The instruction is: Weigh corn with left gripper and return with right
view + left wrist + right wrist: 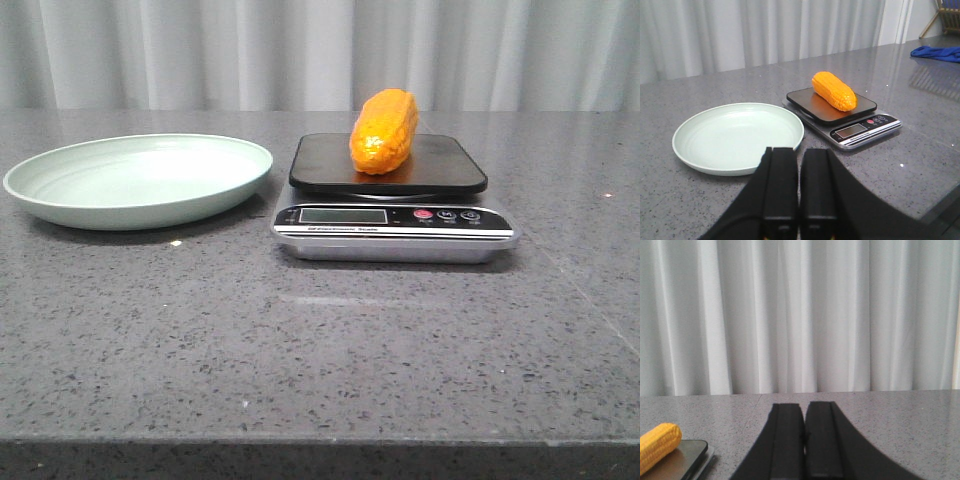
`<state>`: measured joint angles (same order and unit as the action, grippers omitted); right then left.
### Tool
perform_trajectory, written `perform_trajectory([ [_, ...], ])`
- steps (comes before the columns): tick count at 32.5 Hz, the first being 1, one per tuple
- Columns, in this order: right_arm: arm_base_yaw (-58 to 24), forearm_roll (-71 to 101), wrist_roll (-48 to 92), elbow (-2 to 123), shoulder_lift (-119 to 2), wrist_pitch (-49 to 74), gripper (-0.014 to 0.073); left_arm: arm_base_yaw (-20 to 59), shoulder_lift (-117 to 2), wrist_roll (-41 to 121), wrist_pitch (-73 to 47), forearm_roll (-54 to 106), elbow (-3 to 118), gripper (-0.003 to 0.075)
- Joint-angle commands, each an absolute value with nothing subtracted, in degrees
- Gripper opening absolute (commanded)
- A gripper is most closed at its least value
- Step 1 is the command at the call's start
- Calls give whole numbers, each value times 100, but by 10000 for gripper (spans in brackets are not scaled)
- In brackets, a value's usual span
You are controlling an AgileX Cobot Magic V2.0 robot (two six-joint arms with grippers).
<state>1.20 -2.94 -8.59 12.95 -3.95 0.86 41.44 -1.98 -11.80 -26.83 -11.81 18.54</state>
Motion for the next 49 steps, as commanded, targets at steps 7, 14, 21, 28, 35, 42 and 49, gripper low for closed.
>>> perform_trajectory([
  [7, 125, -163, -836, 2255, -1569, 241, 150, 4191, -278, -1187, -2082, -1206, 1889, 127],
  [14, -141, 99, -1023, 2297, -1627, 563, 160, 4191, -278, -1187, -2082, -1206, 1889, 127],
  [21, -496, 189, -1017, 2845, -2040, 1346, 475, 4191, -278, -1187, -2082, -1206, 1889, 127],
  [28, -933, 976, -1013, 3633, -2895, 2132, 595, 4191, -278, -1187, -2059, -1206, 1889, 127],
  [35, -1670, 1160, -1004, 4536, -4243, 2790, 594, 4191, -278, -1187, -2046, -1206, 1889, 127],
  [42, -2440, 1142, -1346, 6025, -5907, 3550, 594, 4191, -278, -1187, -2012, -1206, 1889, 127],
  [49, -2835, 644, -2274, 7966, -7683, 4706, 594, 4191, -278, -1187, -1986, -1206, 1889, 127],
])
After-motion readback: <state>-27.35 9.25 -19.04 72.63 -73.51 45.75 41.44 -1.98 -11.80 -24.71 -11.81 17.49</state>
